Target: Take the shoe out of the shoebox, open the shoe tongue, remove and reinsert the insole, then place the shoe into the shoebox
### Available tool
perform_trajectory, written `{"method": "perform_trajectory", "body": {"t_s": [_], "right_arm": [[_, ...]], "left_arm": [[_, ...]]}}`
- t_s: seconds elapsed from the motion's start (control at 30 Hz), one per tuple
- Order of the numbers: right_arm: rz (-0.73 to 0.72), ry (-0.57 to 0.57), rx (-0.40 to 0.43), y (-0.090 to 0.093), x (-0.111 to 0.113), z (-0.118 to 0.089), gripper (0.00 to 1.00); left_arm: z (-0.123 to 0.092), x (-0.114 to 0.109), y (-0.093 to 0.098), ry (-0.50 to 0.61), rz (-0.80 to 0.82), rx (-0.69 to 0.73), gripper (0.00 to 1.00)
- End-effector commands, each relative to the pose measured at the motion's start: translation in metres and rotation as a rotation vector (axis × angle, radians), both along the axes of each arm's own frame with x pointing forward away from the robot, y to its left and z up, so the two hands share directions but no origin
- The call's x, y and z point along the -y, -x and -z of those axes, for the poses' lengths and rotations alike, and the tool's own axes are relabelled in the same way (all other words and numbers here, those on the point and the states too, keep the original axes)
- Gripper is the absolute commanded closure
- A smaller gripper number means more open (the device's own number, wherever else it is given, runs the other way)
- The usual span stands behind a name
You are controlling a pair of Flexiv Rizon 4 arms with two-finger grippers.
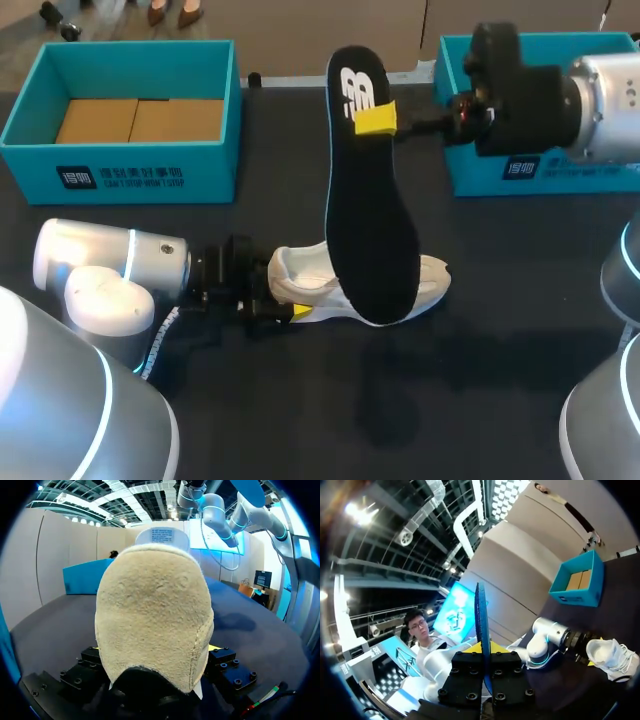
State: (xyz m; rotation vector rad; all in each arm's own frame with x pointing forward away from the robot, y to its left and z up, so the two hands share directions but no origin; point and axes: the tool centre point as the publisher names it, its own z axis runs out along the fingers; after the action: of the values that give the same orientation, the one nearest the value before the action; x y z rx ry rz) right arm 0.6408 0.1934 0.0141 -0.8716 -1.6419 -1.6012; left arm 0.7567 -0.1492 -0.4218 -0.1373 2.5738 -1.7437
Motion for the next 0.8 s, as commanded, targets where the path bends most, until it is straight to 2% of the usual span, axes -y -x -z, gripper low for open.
{"method": "perform_trajectory", "body": {"t_s": [0.03,0.8], "right_arm": [[0.002,-0.003,-0.008,0.0120,0.0075,0.0007,1.00],[0.008,-0.004,-0.008,0.0131,0.0087,0.0012,1.00]], "left_arm": [[0.0009,0.0012,-0.0008,-0.002,0.001,-0.001,1.00],[0.0009,0.0012,-0.0008,-0.002,0.001,-0.001,1.00]]}}
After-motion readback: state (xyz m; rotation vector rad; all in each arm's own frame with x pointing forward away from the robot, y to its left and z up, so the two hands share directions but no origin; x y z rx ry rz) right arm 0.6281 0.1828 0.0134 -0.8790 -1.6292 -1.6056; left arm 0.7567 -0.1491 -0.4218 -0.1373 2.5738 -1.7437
